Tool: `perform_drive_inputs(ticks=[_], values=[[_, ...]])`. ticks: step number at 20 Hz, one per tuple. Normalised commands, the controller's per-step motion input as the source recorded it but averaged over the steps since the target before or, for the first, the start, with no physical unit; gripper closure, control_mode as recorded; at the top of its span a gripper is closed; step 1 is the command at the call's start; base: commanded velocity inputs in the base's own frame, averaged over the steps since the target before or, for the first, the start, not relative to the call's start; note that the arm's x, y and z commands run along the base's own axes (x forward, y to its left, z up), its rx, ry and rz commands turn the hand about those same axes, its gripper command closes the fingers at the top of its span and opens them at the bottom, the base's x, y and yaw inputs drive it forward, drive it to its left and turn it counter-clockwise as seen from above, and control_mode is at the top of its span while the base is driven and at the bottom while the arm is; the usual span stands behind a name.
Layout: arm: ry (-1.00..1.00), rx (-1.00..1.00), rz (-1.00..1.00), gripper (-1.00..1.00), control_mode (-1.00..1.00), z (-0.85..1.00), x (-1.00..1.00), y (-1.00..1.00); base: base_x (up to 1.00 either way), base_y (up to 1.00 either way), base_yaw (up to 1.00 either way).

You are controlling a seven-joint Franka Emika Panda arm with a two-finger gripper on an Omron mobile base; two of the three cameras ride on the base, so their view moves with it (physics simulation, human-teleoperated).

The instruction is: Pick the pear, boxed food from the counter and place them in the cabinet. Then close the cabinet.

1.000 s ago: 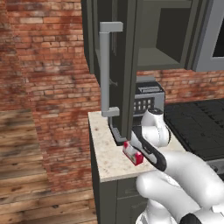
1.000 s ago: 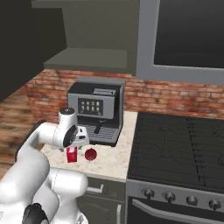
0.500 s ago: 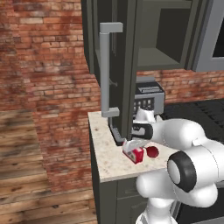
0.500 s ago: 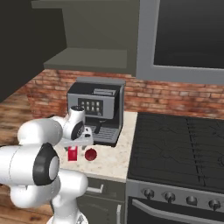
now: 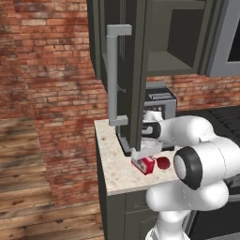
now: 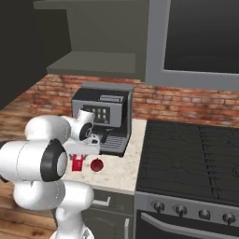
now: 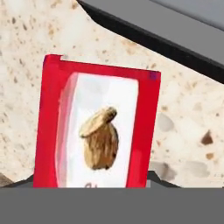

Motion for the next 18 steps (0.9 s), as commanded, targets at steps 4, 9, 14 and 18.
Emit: perform_drive_inputs(ticks=[4, 9, 14, 18], values=[[-0.22, 0.02, 0.00, 1.00, -1.00, -0.02, -1.00, 0.00, 0.00, 0.00, 0.00], [-0.32, 0.00, 0.00, 1.00, -1.00, 0.79, -0.83, -0.03, 0.00, 0.00, 0.00], [-0.28, -0.08, -0.01, 1.00, -1.00, 1.00, -0.46, -0.05, 0.00, 0.00, 0.00], [-0.29, -0.15, 0.00, 1.00, -1.00, 1.00, -0.34, -0.09, 0.00, 0.00, 0.00]])
